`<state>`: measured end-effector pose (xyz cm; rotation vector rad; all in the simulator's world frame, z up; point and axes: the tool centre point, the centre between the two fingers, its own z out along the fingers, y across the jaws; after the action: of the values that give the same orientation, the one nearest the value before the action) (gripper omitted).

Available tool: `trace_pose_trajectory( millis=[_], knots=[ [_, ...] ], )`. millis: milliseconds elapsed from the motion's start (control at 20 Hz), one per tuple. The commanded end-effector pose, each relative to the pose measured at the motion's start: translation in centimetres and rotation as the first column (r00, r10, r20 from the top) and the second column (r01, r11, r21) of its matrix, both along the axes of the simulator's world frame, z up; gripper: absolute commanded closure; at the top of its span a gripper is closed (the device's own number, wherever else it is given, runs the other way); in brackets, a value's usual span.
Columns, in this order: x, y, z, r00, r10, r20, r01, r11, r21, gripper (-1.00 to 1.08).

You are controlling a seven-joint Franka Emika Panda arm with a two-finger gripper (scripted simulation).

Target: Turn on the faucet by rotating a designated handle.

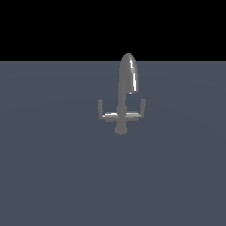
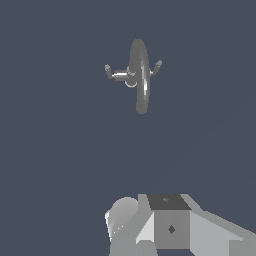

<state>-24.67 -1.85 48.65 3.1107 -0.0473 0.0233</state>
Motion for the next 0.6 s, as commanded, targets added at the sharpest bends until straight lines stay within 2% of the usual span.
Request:
trace_pose_trajectory(
  millis=[0, 250, 550],
  knots=[
    [0.0, 0.0, 0.0, 1.000, 0.000, 0.000, 0.000, 1.000, 0.000, 1.08],
    [0.4, -0.2, -0.1, 1.000, -0.006, -0.005, 0.006, 1.000, 0.013, 1.08],
    [1.9, -1.0, -0.6, 0.999, -0.026, -0.026, 0.028, 0.998, 0.060, 1.08]
  ],
)
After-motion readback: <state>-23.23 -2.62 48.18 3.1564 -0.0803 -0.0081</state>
